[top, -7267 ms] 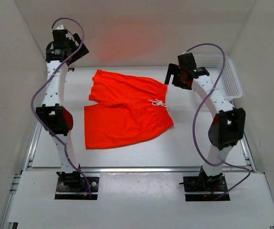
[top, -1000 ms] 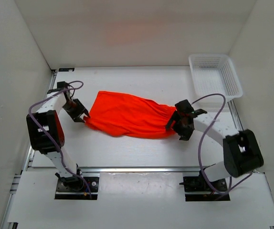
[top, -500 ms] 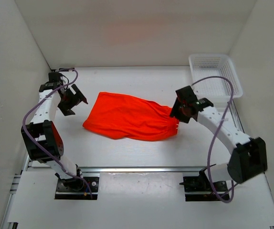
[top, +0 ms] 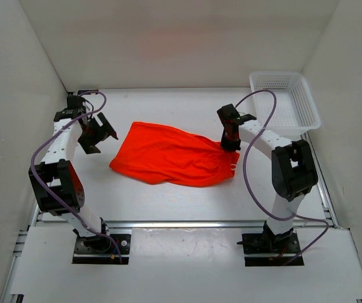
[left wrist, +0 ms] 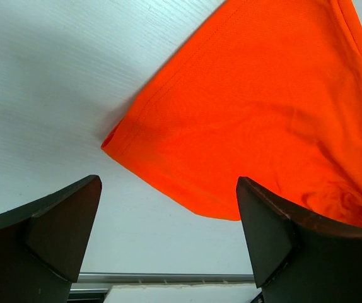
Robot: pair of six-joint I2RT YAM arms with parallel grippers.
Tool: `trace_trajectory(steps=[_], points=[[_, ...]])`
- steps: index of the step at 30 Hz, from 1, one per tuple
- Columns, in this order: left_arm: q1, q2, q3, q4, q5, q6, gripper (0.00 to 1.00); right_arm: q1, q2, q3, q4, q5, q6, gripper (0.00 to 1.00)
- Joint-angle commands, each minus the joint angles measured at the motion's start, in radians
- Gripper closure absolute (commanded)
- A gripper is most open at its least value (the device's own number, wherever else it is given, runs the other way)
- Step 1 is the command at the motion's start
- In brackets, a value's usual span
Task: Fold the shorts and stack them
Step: Fold the shorts
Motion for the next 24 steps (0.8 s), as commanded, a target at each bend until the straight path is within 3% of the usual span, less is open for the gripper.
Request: trace_trajectory(steps=[1,7,14,15,17,18,19,21,24], points=[[-0.002,-0.033,-0.002,-0.010,-0.006,0.024,0.00,-0.003,-0.059,0.014,-0.011,0.054,0.022,1.00],[-0.002,-0.024,-0.002,-0.010,-0.006,0.033,0.00,-0.003,-0.174,-0.004,-0.147,0.095,0.072,1.00],[-0.029,0.005,-0.002,-0.010,-0.006,0.044,0.00,-0.003,-0.164,-0.084,-0.186,0.107,0.128,0.99],[-0.029,0.005,-0.002,-0.010,-0.006,0.044,0.00,-0.003,-0.137,-0.098,-0.186,0.107,0.141,0.93],[-0.040,0.005,0.009,-0.019,-0.006,0.053,0.00,-0.003,-0.115,-0.108,-0.186,0.139,0.154,0.67],[-0.052,0.005,0.023,-0.019,-0.006,0.053,0.00,-0.003,-0.115,-0.109,-0.186,0.153,0.154,0.35],[-0.071,0.005,0.033,-0.030,-0.006,0.064,0.00,-0.003,-0.115,-0.118,-0.186,0.167,0.165,0.23],[-0.097,0.014,0.064,-0.039,-0.006,0.073,0.00,-0.003,-0.173,-0.130,-0.186,0.167,0.165,0.04],[-0.150,0.060,0.115,-0.052,-0.032,0.084,0.00,-0.016,-0.262,-0.170,-0.175,0.169,0.174,0.01]])
